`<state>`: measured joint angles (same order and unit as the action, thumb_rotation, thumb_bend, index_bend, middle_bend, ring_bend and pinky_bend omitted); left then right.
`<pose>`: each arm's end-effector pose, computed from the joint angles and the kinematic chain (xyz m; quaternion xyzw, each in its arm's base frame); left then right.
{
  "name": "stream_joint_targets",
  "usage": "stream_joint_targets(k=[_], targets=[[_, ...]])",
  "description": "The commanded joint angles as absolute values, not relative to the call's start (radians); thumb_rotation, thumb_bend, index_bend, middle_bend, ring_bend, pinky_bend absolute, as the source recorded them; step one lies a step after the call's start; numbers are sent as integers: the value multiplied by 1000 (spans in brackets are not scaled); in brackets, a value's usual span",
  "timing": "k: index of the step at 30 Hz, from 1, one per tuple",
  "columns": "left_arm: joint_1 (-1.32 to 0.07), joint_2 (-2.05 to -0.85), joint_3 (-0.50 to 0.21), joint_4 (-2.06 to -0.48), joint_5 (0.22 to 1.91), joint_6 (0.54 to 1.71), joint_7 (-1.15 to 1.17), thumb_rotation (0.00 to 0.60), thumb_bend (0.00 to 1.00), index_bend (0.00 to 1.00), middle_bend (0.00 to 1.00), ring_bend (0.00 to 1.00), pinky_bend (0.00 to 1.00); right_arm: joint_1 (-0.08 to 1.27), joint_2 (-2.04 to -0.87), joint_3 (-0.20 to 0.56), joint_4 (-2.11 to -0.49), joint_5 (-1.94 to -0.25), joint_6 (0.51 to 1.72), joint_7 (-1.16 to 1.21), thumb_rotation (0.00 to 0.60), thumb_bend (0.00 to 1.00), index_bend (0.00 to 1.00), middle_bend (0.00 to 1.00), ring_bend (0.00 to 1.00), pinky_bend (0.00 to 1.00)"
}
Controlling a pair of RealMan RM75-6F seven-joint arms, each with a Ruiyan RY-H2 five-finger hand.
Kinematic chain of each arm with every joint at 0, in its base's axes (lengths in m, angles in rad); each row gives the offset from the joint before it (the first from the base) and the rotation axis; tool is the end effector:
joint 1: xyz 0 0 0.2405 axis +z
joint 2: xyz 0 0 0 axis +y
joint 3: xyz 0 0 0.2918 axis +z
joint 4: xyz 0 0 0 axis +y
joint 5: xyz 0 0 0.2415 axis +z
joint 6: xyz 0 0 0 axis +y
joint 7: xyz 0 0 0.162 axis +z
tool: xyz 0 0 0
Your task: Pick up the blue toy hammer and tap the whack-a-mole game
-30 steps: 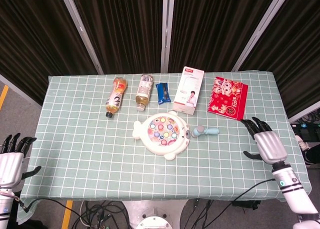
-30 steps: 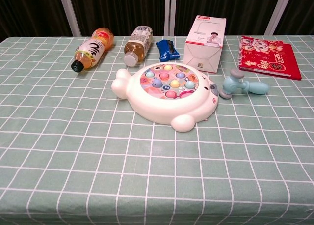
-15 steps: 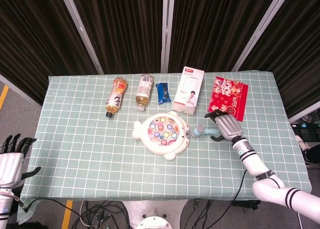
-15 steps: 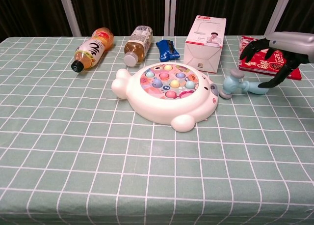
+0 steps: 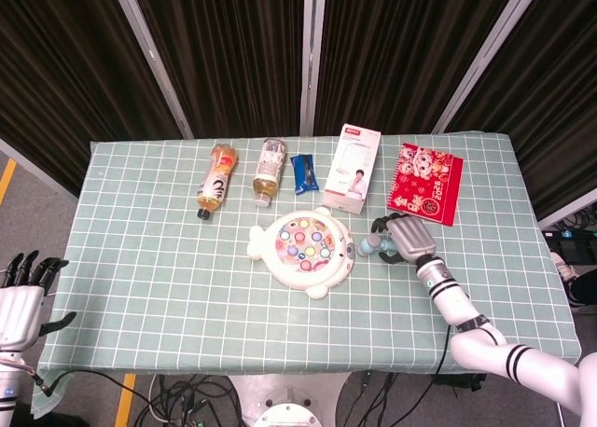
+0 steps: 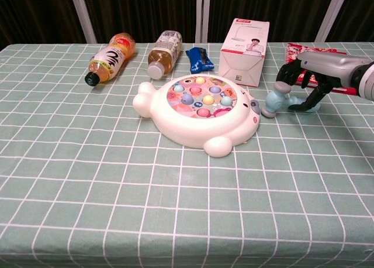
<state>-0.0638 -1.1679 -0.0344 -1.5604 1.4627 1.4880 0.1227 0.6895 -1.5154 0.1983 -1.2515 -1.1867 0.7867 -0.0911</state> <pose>-0.3730 0.1933 0.1337 -0.6039 -0.3686 -0.3346 0.6225 -0.2480 -0.4224 -0.0316 0.7226 -0.4331 0.3258 0.4291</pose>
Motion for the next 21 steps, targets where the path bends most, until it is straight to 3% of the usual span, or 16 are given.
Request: stream_joint_targets(k=[1, 21], targets=[[-63, -1169, -34, -1557, 1462, 1488, 119, 600, 0, 218, 183, 56, 43, 692, -1526, 195, -1240, -1181, 787, -89, 600, 178, 392, 385, 277, 333], [-59, -1170, -32, -1551, 1465, 1489, 111, 600, 0, 224, 183, 56, 43, 701, -1555, 179, -1199, -1187, 797, -61, 600, 252, 456, 456, 346, 389]])
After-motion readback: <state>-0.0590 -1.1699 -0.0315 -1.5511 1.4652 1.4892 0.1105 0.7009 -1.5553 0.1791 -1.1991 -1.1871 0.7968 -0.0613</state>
